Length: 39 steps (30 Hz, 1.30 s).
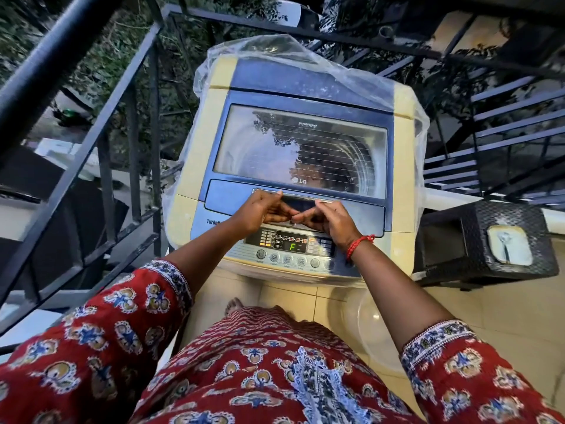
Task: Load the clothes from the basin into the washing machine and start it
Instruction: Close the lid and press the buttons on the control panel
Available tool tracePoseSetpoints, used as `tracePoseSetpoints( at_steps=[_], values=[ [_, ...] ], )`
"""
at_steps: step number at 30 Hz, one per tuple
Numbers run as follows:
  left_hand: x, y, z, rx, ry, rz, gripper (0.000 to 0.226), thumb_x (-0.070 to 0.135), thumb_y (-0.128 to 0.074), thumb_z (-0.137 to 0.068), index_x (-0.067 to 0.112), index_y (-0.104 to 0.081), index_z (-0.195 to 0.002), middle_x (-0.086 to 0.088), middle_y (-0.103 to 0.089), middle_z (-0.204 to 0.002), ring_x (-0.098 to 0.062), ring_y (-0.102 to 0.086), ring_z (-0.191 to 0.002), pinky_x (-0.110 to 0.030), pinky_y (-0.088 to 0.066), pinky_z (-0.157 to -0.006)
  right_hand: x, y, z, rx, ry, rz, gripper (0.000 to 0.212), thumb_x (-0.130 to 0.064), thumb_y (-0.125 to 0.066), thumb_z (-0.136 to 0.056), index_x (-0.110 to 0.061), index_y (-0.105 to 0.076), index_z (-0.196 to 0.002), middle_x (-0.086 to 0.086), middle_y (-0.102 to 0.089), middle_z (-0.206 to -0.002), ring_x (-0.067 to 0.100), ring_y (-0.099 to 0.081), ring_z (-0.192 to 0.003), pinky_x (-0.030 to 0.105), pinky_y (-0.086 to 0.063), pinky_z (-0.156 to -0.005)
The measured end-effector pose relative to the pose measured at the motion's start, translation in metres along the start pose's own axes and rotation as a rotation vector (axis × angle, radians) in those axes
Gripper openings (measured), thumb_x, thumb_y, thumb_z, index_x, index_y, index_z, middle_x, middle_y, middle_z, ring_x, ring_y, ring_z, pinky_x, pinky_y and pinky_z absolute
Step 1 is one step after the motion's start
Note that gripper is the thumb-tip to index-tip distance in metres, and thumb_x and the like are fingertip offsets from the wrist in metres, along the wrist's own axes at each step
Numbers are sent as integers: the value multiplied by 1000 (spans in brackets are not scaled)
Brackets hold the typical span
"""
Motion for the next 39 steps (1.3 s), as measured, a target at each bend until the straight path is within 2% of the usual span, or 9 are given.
tracePoseSetpoints(
  at_steps=[8, 13, 17, 20, 22, 27, 32, 35, 39],
  values=[
    [-1, -1, 1, 22, -6, 21, 46, 15, -33, -103, -23, -58, -99, -5, -76, -84, -21, -72, -88, -29, -58, -81, 1, 2, 0, -3, 62, -11, 48, -25, -35, -98, -5, -76, -85, 30, -70, -95, 36, -66, -100, 56, -41, -100],
    [1, -6, 4, 56, -33, 16, 42, 12, -33, -103, -9, -66, -88, -4, -76, -84, -21, -72, -88, -29, -58, -81, 1, 4, -2, -5, 46, -35, 47, -28, -38, -95, -7, -78, -82, 27, -71, -93, 39, -64, -100, 54, -43, -100],
    [0, -7, 4, 64, -33, 35, 42, 11, -33, -102, 0, -68, -81, -4, -76, -82, -20, -72, -86, -31, -58, -82, 2, 4, -2, -16, 35, -50, 51, -20, -33, -103, -8, -77, -81, 19, -73, -89, 32, -67, -98, 46, -47, -98],
    [-1, -6, 4, 69, -42, 30, 42, 11, -33, -102, 1, -67, -80, -5, -76, -83, -23, -72, -89, -35, -58, -86, 1, 5, -2, -20, 27, -66, 52, -18, -31, -104, -7, -77, -83, 20, -73, -91, 29, -68, -98, 38, -51, -94],
    [0, -6, 4, 69, -45, 30, 42, 10, -33, -102, -1, -66, -80, -4, -76, -81, -21, -72, -87, -33, -58, -84, 3, 5, -3, -23, 30, -58, 51, -21, -33, -103, -7, -77, -83, 23, -72, -94, 31, -67, -100, 41, -50, -95],
    [-1, -6, 2, 66, -37, 36, 40, 6, -31, -101, -21, -60, -94, -3, -76, -79, -18, -72, -83, -26, -58, -77, 4, 5, -4, -17, 27, -49, 52, -21, -32, -104, -9, -78, -81, 19, -73, -91, 28, -68, -99, 40, -50, -95],
    [0, -6, 2, 63, -38, 38, 39, 6, -32, -101, -17, -62, -91, -5, -76, -80, -20, -72, -85, -28, -58, -79, 4, 5, -3, -19, 37, -49, 52, -21, -32, -103, -8, -77, -81, 28, -70, -96, 29, -68, -97, 40, -50, -93],
    [1, -7, 3, 73, -16, 55, 39, 6, -32, -100, -19, -60, -91, -6, -76, -80, -19, -72, -85, -26, -58, -77, 5, 6, -5, -32, 29, -45, 51, -27, -35, -100, -10, -78, -80, 22, -73, -93, 29, -67, -99, 44, -48, -96],
    [4, -8, 4, 68, -11, 59, 40, 5, -31, -100, -7, -64, -80, -5, -76, -78, -17, -72, -83, -26, -58, -77, 4, 6, -4, -26, 23, -54, 55, -22, -32, -104, -11, -78, -77, 17, -74, -90, 25, -69, -96, 40, -50, -94]
  ],
)
Point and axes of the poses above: each hand's wrist, its own z-axis away from the middle knuckle, its own y-axis out of the back of the hand, x = y × z, the point moved 1 cm from there along -z, towards the middle knuckle
